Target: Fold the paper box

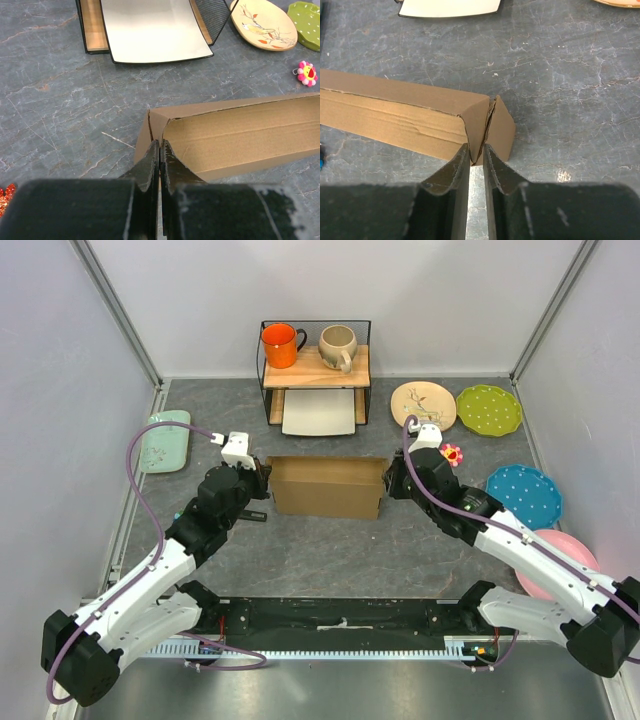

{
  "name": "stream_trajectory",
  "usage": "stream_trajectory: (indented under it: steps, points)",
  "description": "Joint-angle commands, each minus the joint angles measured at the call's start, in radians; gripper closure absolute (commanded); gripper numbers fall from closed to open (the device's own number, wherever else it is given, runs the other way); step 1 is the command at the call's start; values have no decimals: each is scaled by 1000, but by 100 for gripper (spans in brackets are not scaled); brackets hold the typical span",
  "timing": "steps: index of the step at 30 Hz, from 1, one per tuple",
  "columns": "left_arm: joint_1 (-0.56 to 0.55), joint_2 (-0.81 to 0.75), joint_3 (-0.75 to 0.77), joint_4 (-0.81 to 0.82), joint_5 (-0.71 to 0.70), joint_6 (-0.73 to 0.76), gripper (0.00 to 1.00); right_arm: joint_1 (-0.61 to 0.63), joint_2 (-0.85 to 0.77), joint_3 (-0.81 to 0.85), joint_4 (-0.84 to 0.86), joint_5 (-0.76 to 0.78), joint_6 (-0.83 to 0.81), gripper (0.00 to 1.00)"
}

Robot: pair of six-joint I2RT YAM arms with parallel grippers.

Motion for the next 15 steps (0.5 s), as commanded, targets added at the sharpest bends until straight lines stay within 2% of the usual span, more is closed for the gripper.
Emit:
stream_trajectory:
  steps: [1, 11, 15]
  points:
    - [1, -2, 15, 50, -8, -14, 98, 1, 20, 13, 1, -18, -12, 79]
    - [-1, -2, 4, 57, -2, -28, 98, 1, 29, 21, 60, -74, 34, 100]
    - [-2, -2, 1, 57, 0, -31, 98, 1, 37, 24, 82, -95, 52, 100]
